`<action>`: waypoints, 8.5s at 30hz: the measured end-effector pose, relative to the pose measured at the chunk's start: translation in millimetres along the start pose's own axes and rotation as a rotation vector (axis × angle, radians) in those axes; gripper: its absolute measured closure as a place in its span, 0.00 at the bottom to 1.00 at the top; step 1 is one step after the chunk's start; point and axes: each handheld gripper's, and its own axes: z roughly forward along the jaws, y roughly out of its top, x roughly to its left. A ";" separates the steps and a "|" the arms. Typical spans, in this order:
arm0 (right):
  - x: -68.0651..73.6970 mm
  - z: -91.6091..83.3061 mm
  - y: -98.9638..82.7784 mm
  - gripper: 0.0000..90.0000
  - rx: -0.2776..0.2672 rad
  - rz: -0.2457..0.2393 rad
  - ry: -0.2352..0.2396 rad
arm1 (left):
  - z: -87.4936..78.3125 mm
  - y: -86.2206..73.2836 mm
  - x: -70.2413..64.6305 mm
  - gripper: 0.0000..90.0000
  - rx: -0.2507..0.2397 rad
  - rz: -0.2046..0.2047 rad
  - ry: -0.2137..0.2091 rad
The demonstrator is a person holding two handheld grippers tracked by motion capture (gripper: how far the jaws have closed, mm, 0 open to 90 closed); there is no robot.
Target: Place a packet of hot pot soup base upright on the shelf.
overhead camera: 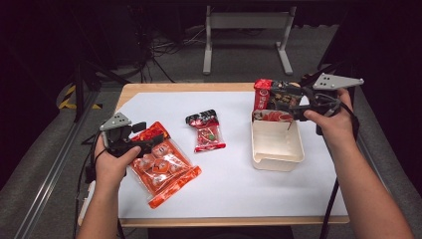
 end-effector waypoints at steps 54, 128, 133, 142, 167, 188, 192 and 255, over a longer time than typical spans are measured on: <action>68.3 12.8 -67.5 0.29 0.079 -0.014 0.065 | -5.4 -36.1 55.9 0.11 0.018 -0.047 0.202; 88.7 42.4 -74.7 0.28 0.171 -0.080 0.113 | 21.8 -99.6 102.4 0.74 0.229 -0.253 0.206; 91.6 45.3 -74.5 0.27 0.175 -0.087 0.123 | 25.9 -100.2 100.8 0.79 0.234 -0.263 0.204; 90.6 45.9 -75.5 0.33 0.179 -0.084 0.134 | 30.4 -97.4 93.3 0.98 0.277 -0.230 0.257; 87.3 38.7 -74.7 0.86 0.257 -0.061 0.224 | 5.1 -77.9 87.9 1.00 0.124 -0.254 0.203; 91.4 33.9 -69.1 0.83 0.237 -0.057 0.223 | -35.7 -26.1 39.8 1.00 -0.082 -0.122 0.062; 91.9 32.6 -68.0 0.83 0.233 -0.060 0.220 | -40.4 -18.4 28.7 1.00 -0.101 -0.090 0.039; 122.7 71.3 -40.7 0.29 0.104 -0.059 0.368 | -48.8 35.8 -86.6 1.00 -0.206 0.219 -0.270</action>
